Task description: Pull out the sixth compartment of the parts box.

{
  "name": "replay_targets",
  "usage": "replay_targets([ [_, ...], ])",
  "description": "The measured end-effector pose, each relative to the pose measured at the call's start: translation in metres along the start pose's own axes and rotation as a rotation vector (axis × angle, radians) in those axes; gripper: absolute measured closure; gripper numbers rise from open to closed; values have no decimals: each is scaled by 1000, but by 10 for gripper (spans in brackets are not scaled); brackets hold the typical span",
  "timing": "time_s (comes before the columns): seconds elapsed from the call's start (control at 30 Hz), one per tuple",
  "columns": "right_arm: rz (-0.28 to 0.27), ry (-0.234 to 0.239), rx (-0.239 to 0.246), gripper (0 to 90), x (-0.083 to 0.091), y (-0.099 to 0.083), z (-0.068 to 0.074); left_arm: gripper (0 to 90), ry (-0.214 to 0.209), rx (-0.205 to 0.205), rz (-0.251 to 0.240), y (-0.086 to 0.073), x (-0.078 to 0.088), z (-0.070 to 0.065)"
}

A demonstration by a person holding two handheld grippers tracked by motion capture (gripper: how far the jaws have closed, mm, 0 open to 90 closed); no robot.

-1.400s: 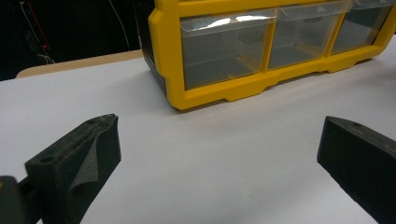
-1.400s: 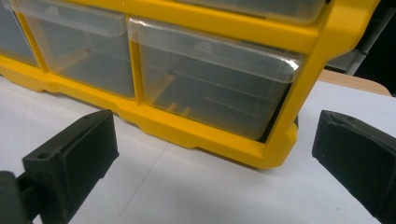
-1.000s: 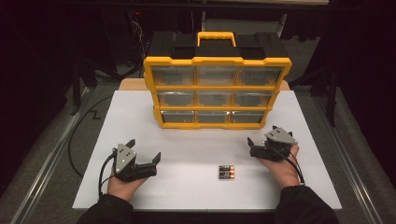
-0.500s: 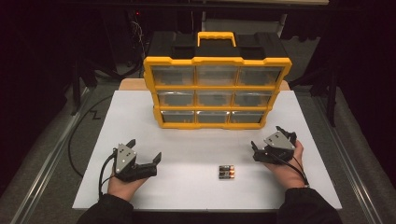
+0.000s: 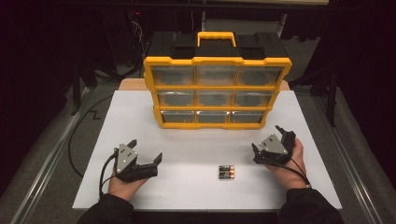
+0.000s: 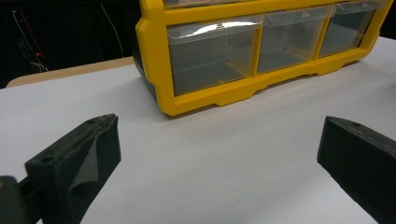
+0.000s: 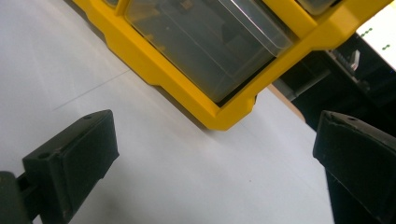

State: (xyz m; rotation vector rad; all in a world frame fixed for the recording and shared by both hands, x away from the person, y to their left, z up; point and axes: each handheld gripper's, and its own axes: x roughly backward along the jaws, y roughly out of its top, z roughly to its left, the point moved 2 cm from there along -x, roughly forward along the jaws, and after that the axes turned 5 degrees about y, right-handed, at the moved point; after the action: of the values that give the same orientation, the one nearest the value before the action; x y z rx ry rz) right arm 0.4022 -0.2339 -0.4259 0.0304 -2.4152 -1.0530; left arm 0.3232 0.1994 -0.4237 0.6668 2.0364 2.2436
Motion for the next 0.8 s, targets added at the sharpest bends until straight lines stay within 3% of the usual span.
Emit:
replay_targets([
  [0.67,34,-100,265,16,2,6,12,3,-9,-1,-5,0,0,-1],
  [0.8,43,-106,285,17,3,7,15,3,-10,-2,-5,0,0,-1],
])
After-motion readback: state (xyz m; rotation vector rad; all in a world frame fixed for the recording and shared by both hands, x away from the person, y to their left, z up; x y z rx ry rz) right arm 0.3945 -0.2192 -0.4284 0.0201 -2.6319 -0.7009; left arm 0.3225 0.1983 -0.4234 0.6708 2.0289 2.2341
